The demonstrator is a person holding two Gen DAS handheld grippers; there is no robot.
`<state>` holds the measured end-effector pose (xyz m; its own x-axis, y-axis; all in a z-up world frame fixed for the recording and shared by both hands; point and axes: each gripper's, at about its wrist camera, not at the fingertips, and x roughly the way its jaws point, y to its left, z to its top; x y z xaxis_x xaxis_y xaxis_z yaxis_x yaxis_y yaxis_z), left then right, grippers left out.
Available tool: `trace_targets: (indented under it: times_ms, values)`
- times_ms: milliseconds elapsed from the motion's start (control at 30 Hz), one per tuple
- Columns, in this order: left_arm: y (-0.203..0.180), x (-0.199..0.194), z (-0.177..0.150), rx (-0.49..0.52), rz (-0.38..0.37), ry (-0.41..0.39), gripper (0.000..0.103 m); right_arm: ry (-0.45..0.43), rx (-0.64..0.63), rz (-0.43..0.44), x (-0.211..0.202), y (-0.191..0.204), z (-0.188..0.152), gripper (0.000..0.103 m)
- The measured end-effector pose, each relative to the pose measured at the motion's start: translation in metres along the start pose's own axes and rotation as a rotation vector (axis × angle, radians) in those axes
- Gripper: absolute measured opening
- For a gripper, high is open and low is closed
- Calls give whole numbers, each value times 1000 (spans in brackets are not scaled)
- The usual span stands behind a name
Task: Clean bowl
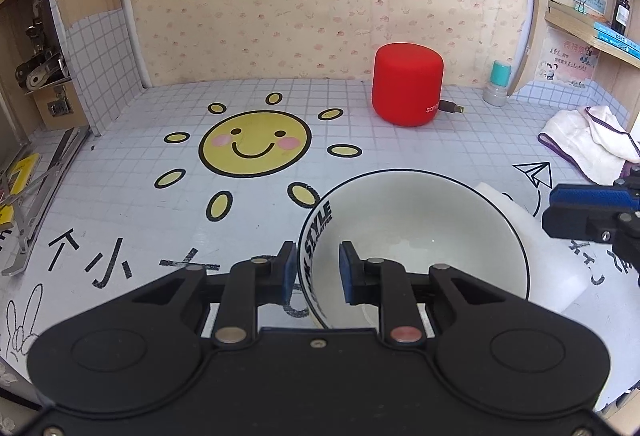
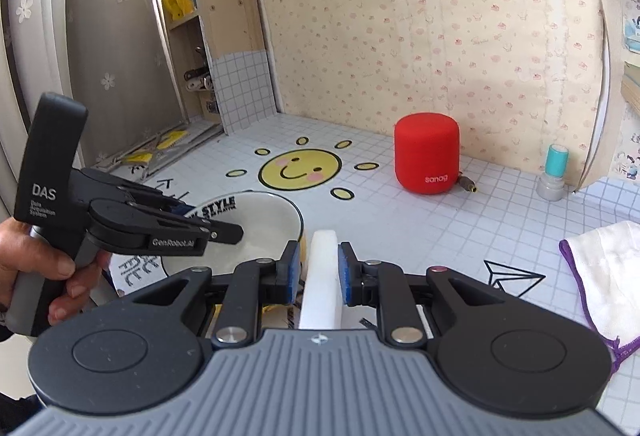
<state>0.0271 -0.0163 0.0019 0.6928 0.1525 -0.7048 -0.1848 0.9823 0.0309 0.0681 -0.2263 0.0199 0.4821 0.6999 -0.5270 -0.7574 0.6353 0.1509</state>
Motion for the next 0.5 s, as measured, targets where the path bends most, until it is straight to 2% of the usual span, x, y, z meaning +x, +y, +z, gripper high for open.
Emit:
trace_targets:
  times_ms: [133, 200, 267, 367, 500]
  values:
    - [1, 1, -1, -2, -2, 2, 24, 31, -2, -4, 1, 2, -8, 26]
    - [0, 1, -2, -2, -5, 4, 24, 33, -9, -5, 0, 4, -11, 37]
    - [0, 2, -3, -2, -7, 7, 26, 37, -10, -7, 2, 6, -13, 39]
    - [-1, 1, -3, 8, -8, -3, 35, 44, 1, -4, 5, 5, -16, 43]
    - [1, 3, -1, 26, -3, 3, 36, 48, -14, -23, 4, 10, -23, 44]
